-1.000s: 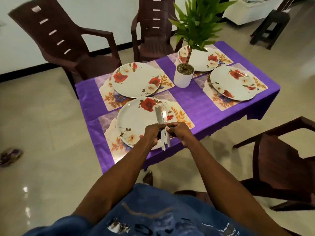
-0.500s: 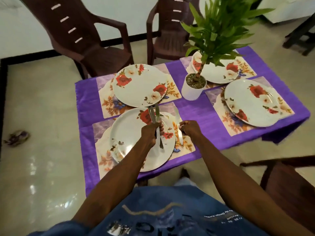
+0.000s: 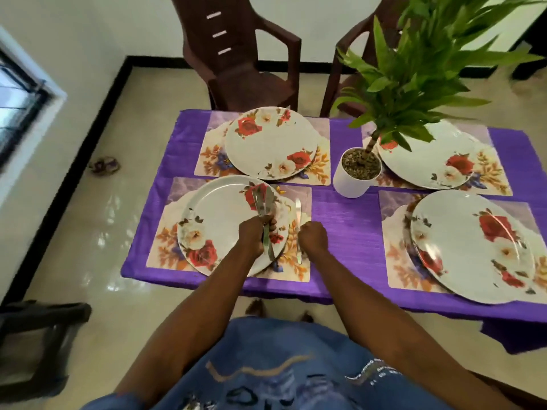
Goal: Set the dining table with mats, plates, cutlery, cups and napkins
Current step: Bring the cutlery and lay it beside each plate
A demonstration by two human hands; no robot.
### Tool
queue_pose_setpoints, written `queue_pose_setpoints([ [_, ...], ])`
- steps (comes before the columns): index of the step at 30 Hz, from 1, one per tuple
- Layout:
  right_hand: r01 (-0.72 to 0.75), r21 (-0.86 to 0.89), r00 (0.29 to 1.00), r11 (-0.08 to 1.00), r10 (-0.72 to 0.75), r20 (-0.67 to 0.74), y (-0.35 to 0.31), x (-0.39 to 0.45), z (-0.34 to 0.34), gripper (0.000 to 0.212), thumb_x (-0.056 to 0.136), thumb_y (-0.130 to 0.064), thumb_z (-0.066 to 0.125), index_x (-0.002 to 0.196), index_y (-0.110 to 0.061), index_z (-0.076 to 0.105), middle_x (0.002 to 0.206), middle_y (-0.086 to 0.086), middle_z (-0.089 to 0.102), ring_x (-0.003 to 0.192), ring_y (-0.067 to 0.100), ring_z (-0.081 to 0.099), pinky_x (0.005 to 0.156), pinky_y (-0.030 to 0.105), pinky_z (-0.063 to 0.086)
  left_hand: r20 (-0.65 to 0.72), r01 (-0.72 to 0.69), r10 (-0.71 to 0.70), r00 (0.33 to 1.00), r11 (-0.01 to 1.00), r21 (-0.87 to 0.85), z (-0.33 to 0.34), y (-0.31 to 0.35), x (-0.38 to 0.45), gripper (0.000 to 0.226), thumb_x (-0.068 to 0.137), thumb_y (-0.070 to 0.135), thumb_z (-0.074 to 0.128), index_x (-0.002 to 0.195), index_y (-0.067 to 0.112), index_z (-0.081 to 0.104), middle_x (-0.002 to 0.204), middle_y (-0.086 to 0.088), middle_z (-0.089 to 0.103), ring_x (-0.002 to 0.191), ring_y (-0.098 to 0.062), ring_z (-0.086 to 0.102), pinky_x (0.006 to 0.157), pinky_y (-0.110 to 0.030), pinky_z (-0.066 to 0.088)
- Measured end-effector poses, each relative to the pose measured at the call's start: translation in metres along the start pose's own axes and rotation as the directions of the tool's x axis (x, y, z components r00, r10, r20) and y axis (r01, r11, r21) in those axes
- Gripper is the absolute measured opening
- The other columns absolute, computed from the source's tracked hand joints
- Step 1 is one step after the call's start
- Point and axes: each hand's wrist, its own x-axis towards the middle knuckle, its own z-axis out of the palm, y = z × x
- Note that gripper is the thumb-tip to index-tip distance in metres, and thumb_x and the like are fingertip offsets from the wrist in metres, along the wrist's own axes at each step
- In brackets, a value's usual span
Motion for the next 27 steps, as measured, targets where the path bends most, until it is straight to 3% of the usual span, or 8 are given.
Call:
queue_pose_setpoints([
  [4, 0.023, -0.038, 0.999, 0.999, -0.024, -0.03, 0.002, 0.0, -0.002, 0.014, 0.085, -0.004, 0.052, 0.088, -0.003, 0.066, 0.098, 0.018, 0.068, 0.094, 0.037, 0.064, 0.067, 0.03, 0.044, -0.059, -0.06, 0.061, 0.996, 0.998, 0.014, -0.008, -0.002, -0.005, 0.011, 0.093, 0.005, 0.061, 0.088, -0.003, 0.066, 0.068, -0.01, 0.058, 0.047, -0.013, 0.056, 0.04, -0.021, 0.045],
  [9, 0.006, -0.042, 0.998, 0.999, -0.009, -0.065, 0.002, -0.004, 0.004, 0.014, 0.084, -0.004, 0.054, 0.094, -0.003, 0.063, 0.1, 0.014, 0.067, 0.092, 0.033, 0.063, 0.066, 0.029, 0.041, -0.097, -0.066, 0.071, 0.993, 0.996, 0.054, -0.021, -0.001, -0.001, 0.011, 0.089, 0.01, 0.068, 0.087, 0.0, 0.069, 0.071, -0.01, 0.067, 0.065, -0.02, 0.065, 0.051, -0.024, 0.051],
  [15, 0.049, -0.101, 0.996, 0.994, -0.056, -0.068, 0.006, -0.006, 0.008, 0.017, 0.086, -0.009, 0.058, 0.102, -0.003, 0.061, 0.104, 0.016, 0.066, 0.096, 0.034, 0.063, 0.07, 0.034, 0.045, -0.088, -0.07, 0.078, 0.993, 0.994, 0.086, -0.03, 0.0, 0.004, 0.012, 0.09, 0.008, 0.067, 0.089, -0.004, 0.068, 0.065, -0.01, 0.066, 0.049, -0.014, 0.063, 0.044, -0.019, 0.046],
  [19, 0.091, -0.062, 0.992, 0.994, -0.096, -0.082, 0.012, -0.007, 0.009, 0.015, 0.085, -0.008, 0.057, 0.1, -0.004, 0.06, 0.104, 0.016, 0.066, 0.096, 0.034, 0.062, 0.071, 0.038, 0.048, -0.09, -0.072, 0.08, 0.993, 0.994, 0.085, -0.029, 0.0, 0.005, 0.011, 0.089, 0.008, 0.067, 0.09, -0.003, 0.07, 0.068, -0.011, 0.068, 0.062, -0.019, 0.065, 0.045, -0.02, 0.048],
  [21, 0.136, -0.043, 0.987, 0.99, -0.139, -0.079, 0.018, -0.008, 0.01, 0.031, 0.088, -0.011, 0.057, 0.119, -0.01, 0.061, 0.116, 0.015, 0.065, 0.104, 0.034, 0.06, 0.08, 0.039, 0.05, -0.086, -0.069, 0.076, 0.993, 0.994, 0.085, -0.028, 0.0, 0.005, 0.01, 0.089, 0.008, 0.068, 0.091, -0.001, 0.07, 0.071, -0.011, 0.069, 0.067, -0.02, 0.066, 0.045, -0.021, 0.047],
  [23, 0.226, -0.08, 0.971, 0.971, -0.231, -0.058, 0.024, -0.008, 0.011, 0.048, 0.093, -0.018, 0.054, 0.141, -0.021, 0.05, 0.129, 0.013, 0.061, 0.114, 0.033, 0.058, 0.091, 0.039, 0.05, -0.078, -0.057, 0.064, 0.995, 0.995, 0.087, -0.028, 0.0, 0.007, 0.01, 0.089, 0.008, 0.067, 0.091, -0.001, 0.068, 0.073, -0.012, 0.068, 0.066, -0.019, 0.065, 0.045, -0.021, 0.046],
  [27, 0.31, -0.211, 0.947, 0.927, -0.32, -0.011, 0.029, -0.004, 0.013, 0.047, 0.099, -0.019, 0.046, 0.145, -0.026, 0.046, 0.124, 0.013, 0.061, 0.109, 0.031, 0.059, 0.083, 0.034, 0.048, -0.071, -0.047, 0.054, 0.996, 0.994, 0.097, -0.027, -0.002, 0.009, 0.009, 0.09, 0.007, 0.066, 0.093, -0.002, 0.067, 0.074, -0.012, 0.066, 0.062, -0.018, 0.061, 0.046, -0.022, 0.045],
])
